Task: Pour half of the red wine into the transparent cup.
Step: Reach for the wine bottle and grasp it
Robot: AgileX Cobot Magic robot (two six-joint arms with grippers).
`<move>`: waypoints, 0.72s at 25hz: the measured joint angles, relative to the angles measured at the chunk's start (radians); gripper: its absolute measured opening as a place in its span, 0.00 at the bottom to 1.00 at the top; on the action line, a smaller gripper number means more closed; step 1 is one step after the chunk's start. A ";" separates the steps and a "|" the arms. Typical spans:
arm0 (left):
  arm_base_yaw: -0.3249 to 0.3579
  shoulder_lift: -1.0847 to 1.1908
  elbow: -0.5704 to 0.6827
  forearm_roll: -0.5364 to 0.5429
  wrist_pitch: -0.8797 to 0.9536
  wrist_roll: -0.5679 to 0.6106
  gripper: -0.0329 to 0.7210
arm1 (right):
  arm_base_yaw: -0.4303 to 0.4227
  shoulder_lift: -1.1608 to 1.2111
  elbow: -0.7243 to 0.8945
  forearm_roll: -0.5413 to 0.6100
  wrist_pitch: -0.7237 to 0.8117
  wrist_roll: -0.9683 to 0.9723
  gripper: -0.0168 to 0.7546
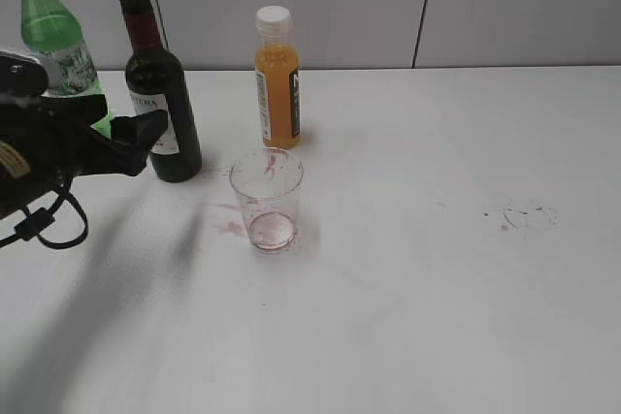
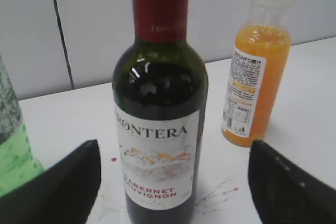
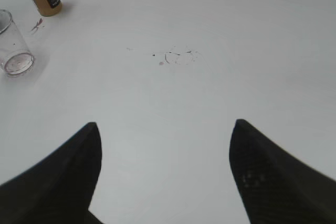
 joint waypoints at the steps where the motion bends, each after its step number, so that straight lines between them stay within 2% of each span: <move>1: 0.000 0.023 -0.015 0.000 0.001 0.000 0.93 | 0.000 0.000 0.000 0.000 0.000 0.000 0.76; 18: 0.002 0.296 -0.268 -0.005 0.004 0.021 0.93 | 0.000 0.000 0.000 0.000 0.000 0.000 0.76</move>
